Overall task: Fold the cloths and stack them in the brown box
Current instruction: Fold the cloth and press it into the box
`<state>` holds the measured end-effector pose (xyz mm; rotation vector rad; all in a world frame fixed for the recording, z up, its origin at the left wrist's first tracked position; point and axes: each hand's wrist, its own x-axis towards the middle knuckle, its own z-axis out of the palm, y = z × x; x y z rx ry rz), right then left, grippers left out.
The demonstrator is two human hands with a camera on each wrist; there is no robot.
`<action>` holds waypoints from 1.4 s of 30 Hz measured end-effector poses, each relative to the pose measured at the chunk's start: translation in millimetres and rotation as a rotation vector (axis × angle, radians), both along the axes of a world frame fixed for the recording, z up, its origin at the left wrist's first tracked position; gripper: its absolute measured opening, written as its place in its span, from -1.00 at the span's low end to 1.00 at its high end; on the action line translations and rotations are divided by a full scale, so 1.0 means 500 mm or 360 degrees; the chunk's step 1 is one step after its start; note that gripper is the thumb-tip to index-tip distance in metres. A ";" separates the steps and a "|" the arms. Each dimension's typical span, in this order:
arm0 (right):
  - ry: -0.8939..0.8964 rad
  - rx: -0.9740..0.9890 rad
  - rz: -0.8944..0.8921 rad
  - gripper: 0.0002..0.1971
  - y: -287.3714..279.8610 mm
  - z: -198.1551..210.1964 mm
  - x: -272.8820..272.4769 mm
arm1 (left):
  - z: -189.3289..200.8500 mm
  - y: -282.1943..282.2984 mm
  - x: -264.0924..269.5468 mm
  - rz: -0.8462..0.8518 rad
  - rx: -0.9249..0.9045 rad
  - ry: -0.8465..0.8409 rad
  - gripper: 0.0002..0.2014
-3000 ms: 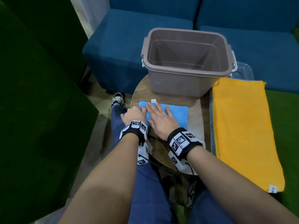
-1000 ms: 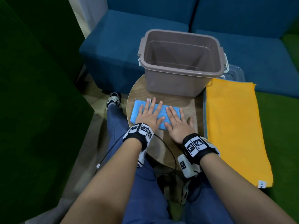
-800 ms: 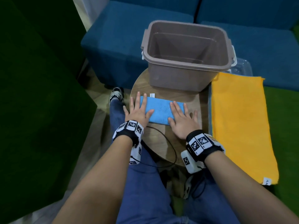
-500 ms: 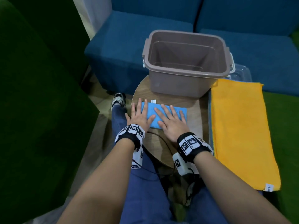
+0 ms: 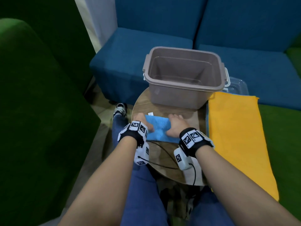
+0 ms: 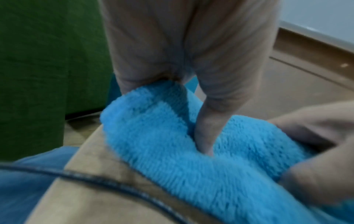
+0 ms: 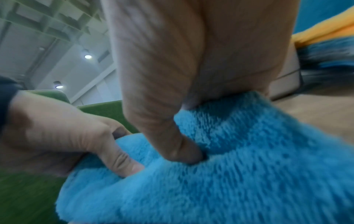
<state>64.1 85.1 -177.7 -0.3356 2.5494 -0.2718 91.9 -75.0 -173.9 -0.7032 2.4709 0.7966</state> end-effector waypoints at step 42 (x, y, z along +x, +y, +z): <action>0.1205 0.0011 0.0561 -0.70 0.123 0.359 -0.192 | 0.147 0.063 -0.063 -0.1349 -0.0912 0.0527 -0.72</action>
